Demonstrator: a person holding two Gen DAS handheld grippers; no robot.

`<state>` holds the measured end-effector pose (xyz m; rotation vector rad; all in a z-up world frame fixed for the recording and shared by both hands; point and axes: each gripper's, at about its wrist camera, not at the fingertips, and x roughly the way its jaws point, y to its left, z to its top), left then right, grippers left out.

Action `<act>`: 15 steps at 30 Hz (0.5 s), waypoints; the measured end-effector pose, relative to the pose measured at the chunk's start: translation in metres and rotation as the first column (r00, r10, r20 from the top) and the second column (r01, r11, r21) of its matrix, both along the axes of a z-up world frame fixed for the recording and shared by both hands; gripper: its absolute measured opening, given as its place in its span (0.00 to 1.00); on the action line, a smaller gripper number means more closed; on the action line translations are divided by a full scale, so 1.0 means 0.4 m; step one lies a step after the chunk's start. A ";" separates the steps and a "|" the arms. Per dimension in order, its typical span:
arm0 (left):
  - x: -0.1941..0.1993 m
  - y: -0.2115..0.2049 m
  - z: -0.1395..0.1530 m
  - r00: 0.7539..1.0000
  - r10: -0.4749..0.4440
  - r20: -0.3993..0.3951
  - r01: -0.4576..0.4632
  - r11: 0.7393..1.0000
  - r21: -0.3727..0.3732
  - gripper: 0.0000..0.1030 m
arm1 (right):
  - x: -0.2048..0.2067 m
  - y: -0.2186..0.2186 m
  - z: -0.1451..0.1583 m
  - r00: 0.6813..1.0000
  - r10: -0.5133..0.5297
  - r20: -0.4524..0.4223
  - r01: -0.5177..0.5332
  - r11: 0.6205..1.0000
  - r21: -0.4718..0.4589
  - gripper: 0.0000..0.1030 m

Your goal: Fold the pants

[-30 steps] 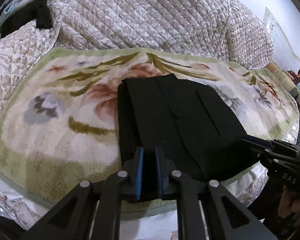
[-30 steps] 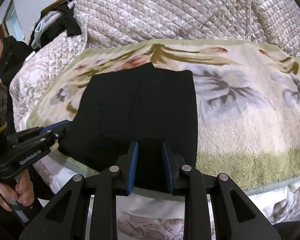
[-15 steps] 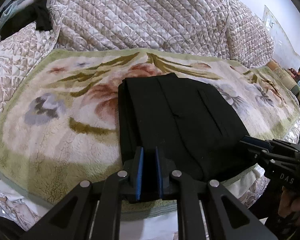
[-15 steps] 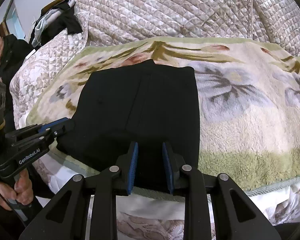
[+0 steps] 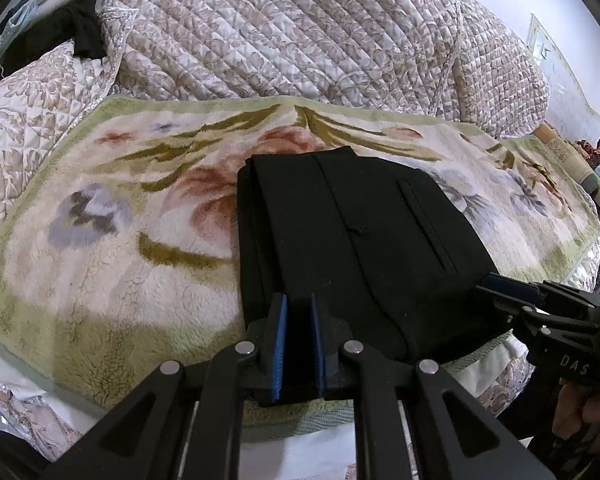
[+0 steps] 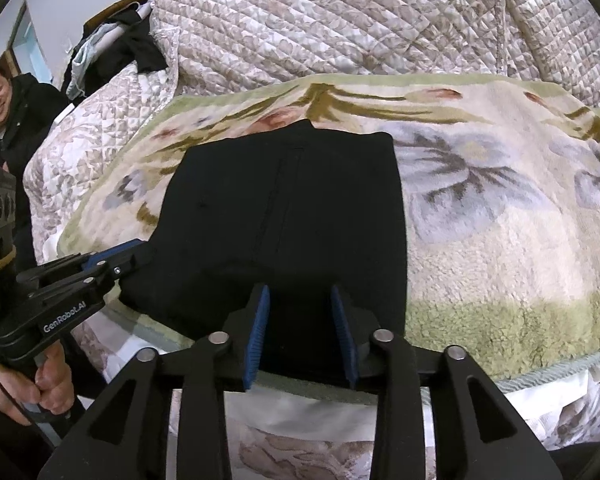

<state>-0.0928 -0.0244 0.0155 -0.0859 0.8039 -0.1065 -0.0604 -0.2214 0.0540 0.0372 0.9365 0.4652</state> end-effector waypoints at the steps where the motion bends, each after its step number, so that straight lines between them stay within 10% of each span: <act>1: 0.000 0.000 0.000 1.000 0.000 -0.001 0.000 1.000 -0.002 0.14 | 0.000 0.003 0.001 1.000 0.003 0.002 -0.003 1.000 -0.005 0.35; 15: 0.003 0.009 0.019 1.000 0.009 0.002 -0.009 1.000 -0.001 0.14 | 0.007 -0.010 0.012 1.000 -0.005 0.000 0.005 1.000 0.024 0.35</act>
